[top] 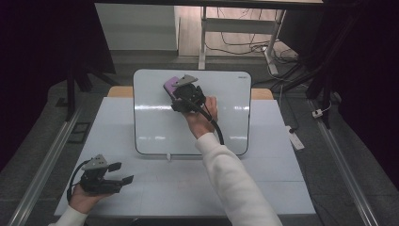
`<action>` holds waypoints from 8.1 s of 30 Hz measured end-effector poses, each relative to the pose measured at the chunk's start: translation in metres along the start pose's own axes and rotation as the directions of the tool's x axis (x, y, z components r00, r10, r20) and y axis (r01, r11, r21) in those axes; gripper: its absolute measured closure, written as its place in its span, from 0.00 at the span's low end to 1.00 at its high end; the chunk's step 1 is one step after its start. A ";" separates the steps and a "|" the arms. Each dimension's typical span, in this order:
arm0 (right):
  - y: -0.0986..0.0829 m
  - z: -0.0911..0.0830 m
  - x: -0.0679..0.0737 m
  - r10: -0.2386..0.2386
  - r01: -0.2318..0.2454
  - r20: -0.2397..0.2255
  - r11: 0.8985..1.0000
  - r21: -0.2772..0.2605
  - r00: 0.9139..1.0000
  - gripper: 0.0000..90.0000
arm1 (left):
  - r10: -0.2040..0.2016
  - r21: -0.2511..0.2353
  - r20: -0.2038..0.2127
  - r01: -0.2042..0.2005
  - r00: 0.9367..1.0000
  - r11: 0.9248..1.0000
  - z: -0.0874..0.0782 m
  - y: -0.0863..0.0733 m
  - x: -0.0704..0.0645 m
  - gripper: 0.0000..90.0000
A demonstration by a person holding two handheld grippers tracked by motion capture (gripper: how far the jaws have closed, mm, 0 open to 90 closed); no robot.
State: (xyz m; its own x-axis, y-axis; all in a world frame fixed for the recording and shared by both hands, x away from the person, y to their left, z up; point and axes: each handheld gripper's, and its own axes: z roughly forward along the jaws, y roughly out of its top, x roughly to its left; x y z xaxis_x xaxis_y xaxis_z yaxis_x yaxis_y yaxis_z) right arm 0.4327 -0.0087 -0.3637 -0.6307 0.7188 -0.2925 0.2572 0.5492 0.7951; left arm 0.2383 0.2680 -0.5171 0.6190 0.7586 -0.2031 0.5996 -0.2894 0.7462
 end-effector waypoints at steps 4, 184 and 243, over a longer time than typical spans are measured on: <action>-0.001 0.001 0.003 -0.002 0.002 -0.019 1.000 0.004 1.000 0.45 | 0.000 0.002 0.000 0.000 1.000 1.000 0.000 0.000 0.000 0.25; -0.204 -0.118 0.049 -0.274 0.261 -0.295 0.962 -0.082 0.916 0.47 | 0.059 -0.025 0.403 -0.054 0.913 0.998 0.097 0.111 -0.077 0.46; -0.220 -0.108 -0.046 0.139 -0.142 0.129 0.990 0.011 0.982 0.61 | 0.048 -0.061 0.097 -0.042 0.994 0.997 0.014 0.035 -0.033 0.31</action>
State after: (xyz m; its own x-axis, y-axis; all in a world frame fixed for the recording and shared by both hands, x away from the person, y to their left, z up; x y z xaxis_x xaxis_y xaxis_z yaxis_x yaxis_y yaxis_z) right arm 0.3258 -0.2086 -0.4673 -0.4887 0.8373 -0.2452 0.3517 0.4463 0.8228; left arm 0.2457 0.2250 -0.4929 0.6931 0.6839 -0.2277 0.5411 -0.2850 0.7912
